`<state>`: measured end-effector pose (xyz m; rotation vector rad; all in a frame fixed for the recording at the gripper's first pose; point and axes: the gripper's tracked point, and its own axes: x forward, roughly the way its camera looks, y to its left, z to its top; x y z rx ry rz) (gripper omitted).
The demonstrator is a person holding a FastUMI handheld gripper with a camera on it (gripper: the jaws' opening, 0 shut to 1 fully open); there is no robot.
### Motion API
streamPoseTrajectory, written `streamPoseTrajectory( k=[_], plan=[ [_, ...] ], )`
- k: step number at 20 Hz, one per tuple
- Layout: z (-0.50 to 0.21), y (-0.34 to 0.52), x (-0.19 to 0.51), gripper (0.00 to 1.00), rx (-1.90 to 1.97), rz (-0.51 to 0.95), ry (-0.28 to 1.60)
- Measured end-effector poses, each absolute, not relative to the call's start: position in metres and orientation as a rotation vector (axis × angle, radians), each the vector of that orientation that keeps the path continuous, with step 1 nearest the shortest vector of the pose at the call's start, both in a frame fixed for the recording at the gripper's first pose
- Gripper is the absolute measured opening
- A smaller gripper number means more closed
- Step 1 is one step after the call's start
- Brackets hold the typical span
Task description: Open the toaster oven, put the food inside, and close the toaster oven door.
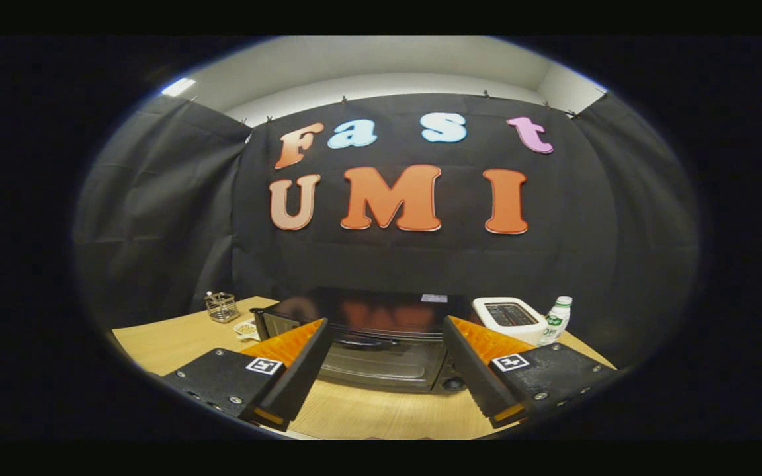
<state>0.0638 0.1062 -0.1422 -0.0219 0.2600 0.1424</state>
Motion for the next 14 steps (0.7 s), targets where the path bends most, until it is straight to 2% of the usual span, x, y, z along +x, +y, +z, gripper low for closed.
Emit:
streamPoseTrajectory(
  k=[8, 14],
  plan=[
    [-0.175, 0.133, 0.115, 0.99, 0.074, 0.095, 0.318],
    [-0.194, 0.143, 0.12, 0.99, 0.039, 0.078, 0.341]
  ],
)
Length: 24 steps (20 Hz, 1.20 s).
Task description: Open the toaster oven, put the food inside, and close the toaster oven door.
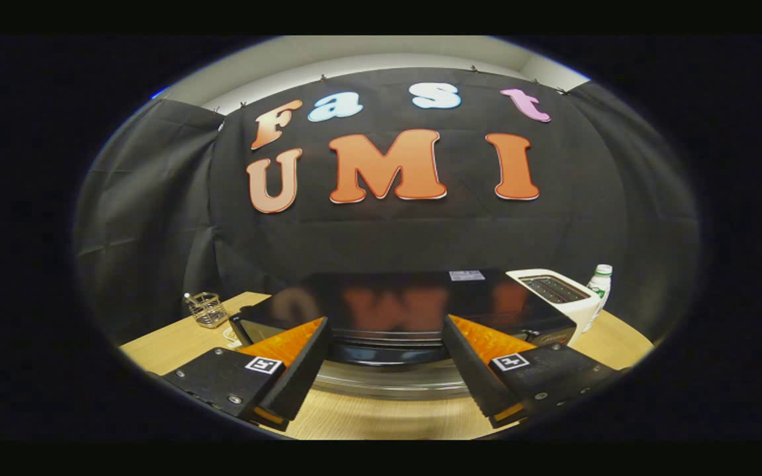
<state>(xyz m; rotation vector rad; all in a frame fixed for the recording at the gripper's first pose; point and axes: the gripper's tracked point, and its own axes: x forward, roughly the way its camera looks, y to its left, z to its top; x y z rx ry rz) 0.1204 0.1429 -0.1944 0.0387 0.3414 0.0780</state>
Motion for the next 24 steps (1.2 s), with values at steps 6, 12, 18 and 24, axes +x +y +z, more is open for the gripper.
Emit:
streamPoseTrajectory(
  k=[6, 12, 18, 24],
  plan=[
    [-0.198, 0.147, 0.108, 0.93, 0.049, 0.071, 0.323],
    [-0.195, 0.147, 0.064, 0.84, 0.031, 0.147, 0.333],
    [-0.214, 0.149, 0.004, 0.82, -0.008, 0.221, 0.451],
    [-0.273, 0.148, -0.041, 0.82, 0.127, 0.251, 0.712]
  ],
)
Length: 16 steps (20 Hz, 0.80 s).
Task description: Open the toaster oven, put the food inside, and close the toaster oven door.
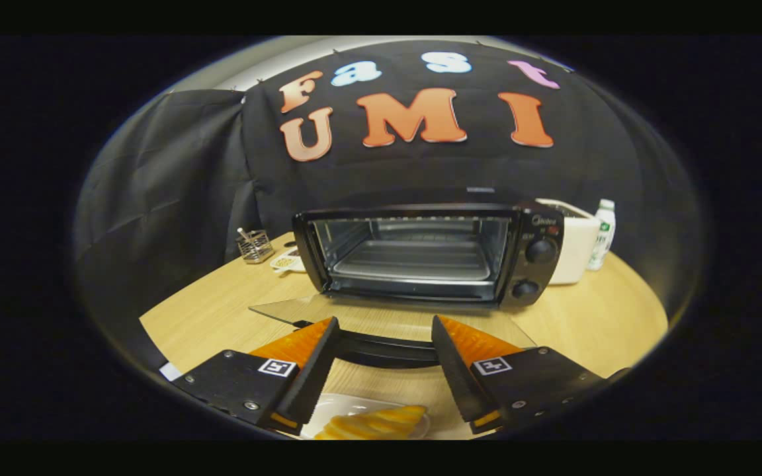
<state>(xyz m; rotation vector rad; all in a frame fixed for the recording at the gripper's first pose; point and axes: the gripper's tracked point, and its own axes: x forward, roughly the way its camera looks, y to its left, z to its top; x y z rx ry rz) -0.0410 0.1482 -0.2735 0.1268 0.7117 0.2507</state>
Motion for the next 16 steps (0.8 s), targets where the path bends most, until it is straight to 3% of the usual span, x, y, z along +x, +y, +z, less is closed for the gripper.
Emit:
streamPoseTrajectory(
  k=[7, 11, 14, 16],
  plan=[
    [-0.32, 0.128, -0.055, 0.76, 0.2, 0.181, 0.878],
    [-0.321, 0.122, -0.054, 0.73, 0.217, 0.174, 0.868],
    [-0.31, 0.118, -0.057, 0.73, 0.228, 0.15, 0.846],
    [-0.304, 0.116, -0.067, 0.79, 0.218, 0.137, 0.84]
  ],
)
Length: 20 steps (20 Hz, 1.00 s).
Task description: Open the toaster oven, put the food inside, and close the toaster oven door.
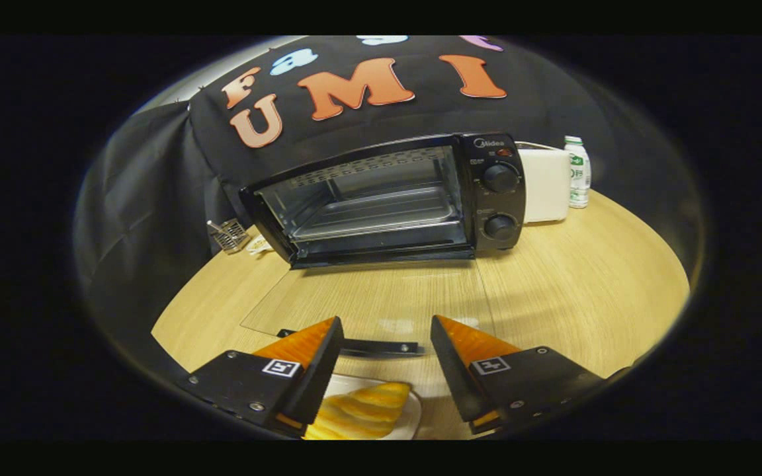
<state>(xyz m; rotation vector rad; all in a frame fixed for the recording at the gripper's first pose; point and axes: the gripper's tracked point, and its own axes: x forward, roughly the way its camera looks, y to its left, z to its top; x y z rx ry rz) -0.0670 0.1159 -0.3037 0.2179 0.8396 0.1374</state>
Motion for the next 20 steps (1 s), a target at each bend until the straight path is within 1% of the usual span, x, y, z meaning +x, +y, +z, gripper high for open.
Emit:
streamPoseTrajectory(
  k=[1, 2, 5, 7, 13, 17, 20],
  plan=[
    [-0.301, 0.118, -0.074, 0.85, 0.218, 0.14, 0.839],
    [-0.297, 0.12, -0.08, 0.86, 0.22, 0.142, 0.838],
    [-0.284, 0.129, -0.102, 0.95, 0.224, 0.155, 0.828],
    [-0.282, 0.133, -0.119, 0.98, 0.213, 0.167, 0.825],
    [-0.283, 0.129, -0.158, 0.98, 0.146, 0.115, 0.84],
    [-0.289, 0.149, -0.191, 0.97, 0.178, 0.126, 0.899],
    [-0.297, 0.154, -0.201, 0.97, 0.144, 0.112, 0.938]
  ],
)
